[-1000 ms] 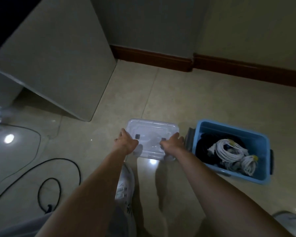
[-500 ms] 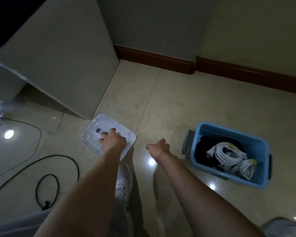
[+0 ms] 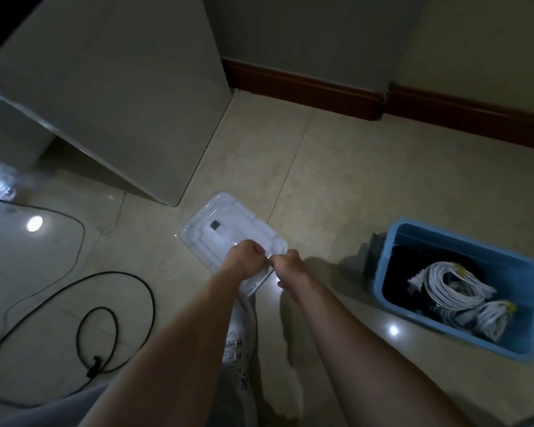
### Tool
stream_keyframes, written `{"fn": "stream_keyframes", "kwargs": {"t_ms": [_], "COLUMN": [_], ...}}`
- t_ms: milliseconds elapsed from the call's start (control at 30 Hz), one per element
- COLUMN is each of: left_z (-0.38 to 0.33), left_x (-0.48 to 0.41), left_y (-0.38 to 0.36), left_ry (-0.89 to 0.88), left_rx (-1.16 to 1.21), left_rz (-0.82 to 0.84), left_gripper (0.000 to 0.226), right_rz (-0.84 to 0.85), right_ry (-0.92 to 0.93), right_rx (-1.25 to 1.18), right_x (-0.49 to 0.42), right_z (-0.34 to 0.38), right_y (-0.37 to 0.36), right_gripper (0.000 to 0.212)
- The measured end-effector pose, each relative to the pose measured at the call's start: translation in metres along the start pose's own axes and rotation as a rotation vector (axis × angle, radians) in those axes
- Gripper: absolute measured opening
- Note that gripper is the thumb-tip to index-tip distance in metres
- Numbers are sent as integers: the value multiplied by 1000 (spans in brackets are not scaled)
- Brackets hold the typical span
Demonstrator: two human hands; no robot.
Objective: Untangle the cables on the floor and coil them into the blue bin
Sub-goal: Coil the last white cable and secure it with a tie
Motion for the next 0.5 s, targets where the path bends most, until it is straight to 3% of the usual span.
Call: {"fn": "stream_keyframes", "kwargs": {"t_ms": [100, 167, 300, 367, 500], "left_z": [-21, -30, -59, -71, -65], "left_x": [3, 4, 15, 24, 45], "left_y": [-16, -24, -23, -2, 62], "left_ry": [-71, -74, -85, -87, -29], "left_rx": [26, 168, 427, 435, 575], "left_rz": [84, 121, 175, 37, -449], "left_gripper": [20, 19, 22, 21, 26], "right_rz": [-129, -157, -180, -265, -444], "right_ry": [-50, -83, 16, 89, 324], "right_rx": [98, 175, 152, 177, 243], "right_x": [-7, -6, -2, 12, 48], "right_z": [-5, -10, -5, 13, 51], "right_y": [21, 37, 54, 66, 113], "right_gripper": [55, 47, 33, 22, 21]}}
Point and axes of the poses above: each hand's wrist, its own x-axis away from the middle knuckle, its own y-axis out of the back of the hand, z = x × y, the point moved 6 cm from there along -x, towards the middle knuckle, and after that the axes turned 3 degrees about x, right-handed, at the moved point
